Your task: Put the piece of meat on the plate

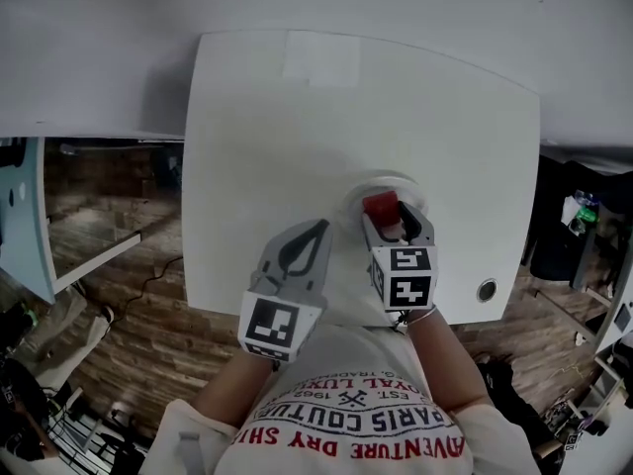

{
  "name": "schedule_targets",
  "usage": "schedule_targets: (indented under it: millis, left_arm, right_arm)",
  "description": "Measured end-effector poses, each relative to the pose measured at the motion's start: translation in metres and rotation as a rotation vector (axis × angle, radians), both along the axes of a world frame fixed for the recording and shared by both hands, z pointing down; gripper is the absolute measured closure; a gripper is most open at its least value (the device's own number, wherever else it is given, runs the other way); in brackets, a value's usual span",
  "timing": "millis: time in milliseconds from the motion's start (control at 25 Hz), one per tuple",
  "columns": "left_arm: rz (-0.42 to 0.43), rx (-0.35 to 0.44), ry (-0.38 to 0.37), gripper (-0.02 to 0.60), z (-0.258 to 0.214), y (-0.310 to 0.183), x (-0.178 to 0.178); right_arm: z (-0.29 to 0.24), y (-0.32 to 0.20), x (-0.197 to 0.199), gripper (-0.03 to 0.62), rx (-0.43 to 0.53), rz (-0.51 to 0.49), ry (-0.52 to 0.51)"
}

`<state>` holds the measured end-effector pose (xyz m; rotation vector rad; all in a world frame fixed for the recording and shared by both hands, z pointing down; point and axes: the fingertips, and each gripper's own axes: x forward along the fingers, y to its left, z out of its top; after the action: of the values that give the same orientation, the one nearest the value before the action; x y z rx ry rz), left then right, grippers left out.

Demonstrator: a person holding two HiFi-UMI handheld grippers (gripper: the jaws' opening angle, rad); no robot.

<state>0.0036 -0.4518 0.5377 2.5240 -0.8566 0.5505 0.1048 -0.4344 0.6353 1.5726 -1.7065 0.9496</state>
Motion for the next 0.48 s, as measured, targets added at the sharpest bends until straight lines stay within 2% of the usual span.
schedule_targets:
  millis: [200, 360, 480]
  left_arm:
    - [-0.011, -0.018, -0.003, 0.577, 0.0008, -0.0033, -0.0011]
    - [0.015, -0.001, -0.011, 0.577, 0.0027, -0.0047, -0.0010]
    - [0.012, 0.000, -0.009, 0.577, -0.0021, -0.0034, -0.0002]
  right_arm:
    - [0.0010, -0.0020, -0.0005, 0.319, -0.006, -0.007, 0.008]
    - [0.0021, -0.0033, -0.0019, 0.319, -0.012, -0.031, 0.019]
    - [-0.0002, -0.0029, -0.0051, 0.316, -0.007, -0.060, -0.014]
